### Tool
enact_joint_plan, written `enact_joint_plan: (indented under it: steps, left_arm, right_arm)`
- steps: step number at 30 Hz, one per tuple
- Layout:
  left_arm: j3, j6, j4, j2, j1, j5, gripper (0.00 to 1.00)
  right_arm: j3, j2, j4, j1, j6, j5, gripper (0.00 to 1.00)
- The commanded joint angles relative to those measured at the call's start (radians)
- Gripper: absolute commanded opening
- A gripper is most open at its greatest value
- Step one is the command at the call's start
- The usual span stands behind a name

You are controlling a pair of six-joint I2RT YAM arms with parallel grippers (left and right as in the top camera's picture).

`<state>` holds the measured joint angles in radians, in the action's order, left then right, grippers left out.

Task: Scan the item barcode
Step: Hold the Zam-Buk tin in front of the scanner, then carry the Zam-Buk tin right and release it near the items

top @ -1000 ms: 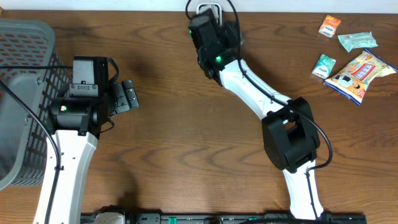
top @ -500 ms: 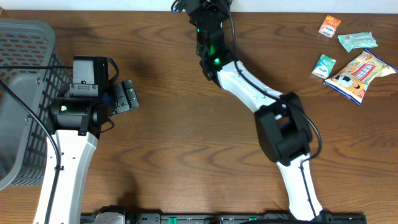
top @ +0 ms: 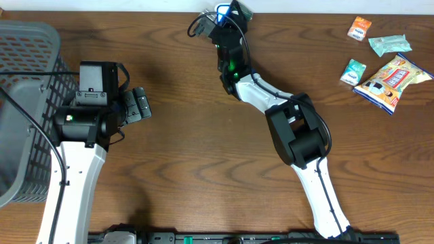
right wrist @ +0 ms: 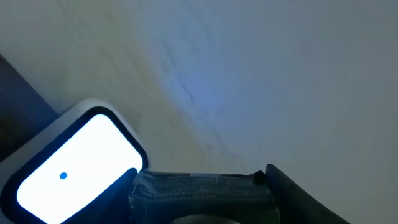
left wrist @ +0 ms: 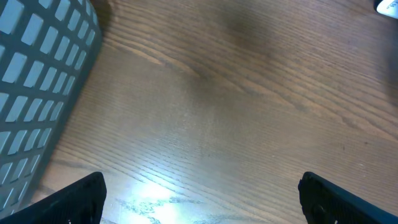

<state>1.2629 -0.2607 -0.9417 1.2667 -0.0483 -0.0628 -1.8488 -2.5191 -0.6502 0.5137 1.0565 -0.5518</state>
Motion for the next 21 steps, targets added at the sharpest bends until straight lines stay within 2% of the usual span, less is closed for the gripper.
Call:
enact_joint_plan:
  steps: [1,8,12,21]
  left_arm:
    - [0.005,0.005,-0.003,-0.004,0.003,-0.013,0.98]
    - [0.005,0.005,-0.003,-0.004,0.003,-0.013,0.98]
    - [0.005,0.005,-0.003,-0.004,0.003,-0.013,0.98]
    - [0.005,0.005,-0.003,-0.004,0.003,-0.013,0.98]
  right_arm:
    - [-0.004,-0.003,-0.016,-0.011,-0.008,0.008,0.4]
    - [-0.004,0.017,-0.022,-0.025,-0.011,-0.016,0.41]
    - [-0.004,0.078,0.006,-0.061,-0.145,-0.098,0.41]
    - [-0.004,0.283,0.34,-0.243,-0.262,-0.164,0.4]
